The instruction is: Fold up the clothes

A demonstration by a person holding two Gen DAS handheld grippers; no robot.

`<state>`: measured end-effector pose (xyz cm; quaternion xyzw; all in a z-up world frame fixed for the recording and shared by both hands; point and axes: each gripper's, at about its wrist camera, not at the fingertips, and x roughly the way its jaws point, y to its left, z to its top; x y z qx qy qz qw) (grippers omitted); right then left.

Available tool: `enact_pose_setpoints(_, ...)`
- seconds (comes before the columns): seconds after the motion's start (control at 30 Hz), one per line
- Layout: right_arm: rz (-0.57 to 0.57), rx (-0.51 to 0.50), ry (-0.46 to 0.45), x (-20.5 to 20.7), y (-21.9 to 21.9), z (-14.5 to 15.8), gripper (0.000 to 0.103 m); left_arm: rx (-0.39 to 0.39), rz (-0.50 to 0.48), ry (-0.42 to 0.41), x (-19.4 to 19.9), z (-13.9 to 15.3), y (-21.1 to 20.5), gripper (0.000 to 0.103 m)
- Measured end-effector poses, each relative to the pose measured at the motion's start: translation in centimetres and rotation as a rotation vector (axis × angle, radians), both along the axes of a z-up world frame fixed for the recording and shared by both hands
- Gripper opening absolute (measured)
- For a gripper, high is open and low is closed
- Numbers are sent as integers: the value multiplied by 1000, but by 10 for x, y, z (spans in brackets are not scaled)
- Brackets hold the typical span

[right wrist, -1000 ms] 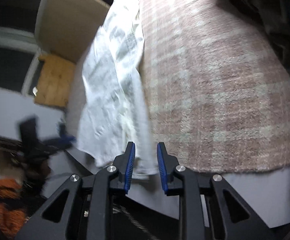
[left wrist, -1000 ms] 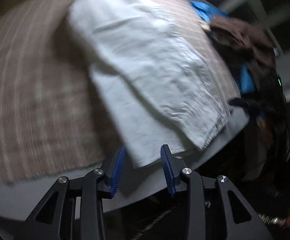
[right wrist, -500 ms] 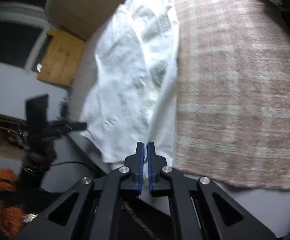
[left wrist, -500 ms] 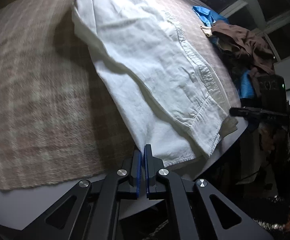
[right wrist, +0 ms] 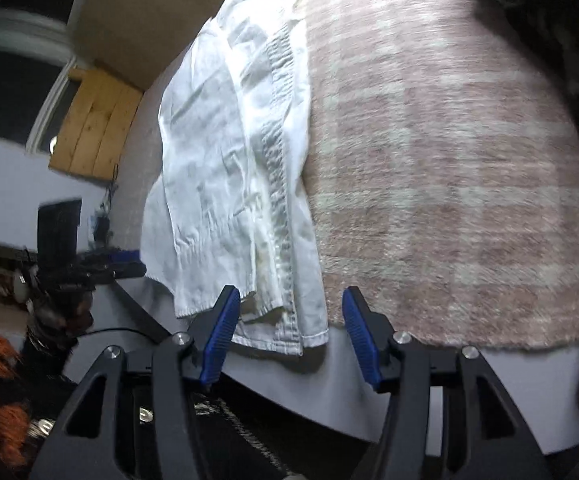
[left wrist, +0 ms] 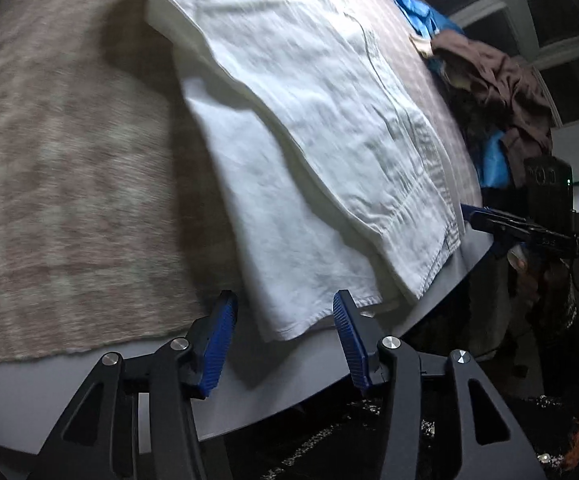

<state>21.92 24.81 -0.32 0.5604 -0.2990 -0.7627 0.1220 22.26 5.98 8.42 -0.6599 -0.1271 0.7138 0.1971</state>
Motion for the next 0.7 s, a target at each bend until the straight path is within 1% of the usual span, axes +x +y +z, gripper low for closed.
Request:
enact_pose_setpoints(0.07, 35, 34, 17, 3, -2, 3, 53, 2, -17, 7, 1, -1, 5, 48)
enact_pose_setpoints(0.13, 72, 80, 29, 1, -11, 6, 52, 0, -18, 13, 3, 1, 4, 44)
enact_pose_setpoints(0.17, 99, 97, 30, 0, -18, 6, 47, 10, -15, 11, 4, 1, 3, 31)
enact_pose_setpoints(0.2, 138, 97, 25, 0, -23, 5, 41, 24, -22, -5, 5, -1, 3, 13)
enact_pose_setpoints(0.23, 166, 104, 24, 1, -27, 4, 34, 28, -23, -7, 5, -3, 2, 10)
enact_pose_setpoints(0.27, 179, 120, 26, 1, -27, 5, 30, 33, -24, -8, 4, -4, 1, 10)
enact_pose_setpoints(0.3, 191, 136, 29, 2, -27, 6, 26, 38, -26, -9, 4, -5, 0, 7)
enact_pose_setpoints(0.33, 197, 137, 25, 1, -26, 6, 11, 51, -28, -3, 4, -3, -1, 6)
enact_pose_setpoints(0.37, 193, 114, 9, 0, -22, 4, 4, 63, -27, 0, 3, -2, -2, 4)
enact_pose_setpoints(0.47, 175, 2, -8, -4, -12, 7, 4, 136, -17, 9, 0, 11, -8, 3)
enact_pose_setpoints(0.63, 99, -196, 38, -12, 15, 32, 3, 256, 9, 43, -9, 40, -24, 3)
enact_pose_setpoints(0.7, 83, -224, 62, -19, 24, 43, 3, 313, 32, 57, -21, 51, -32, 3)
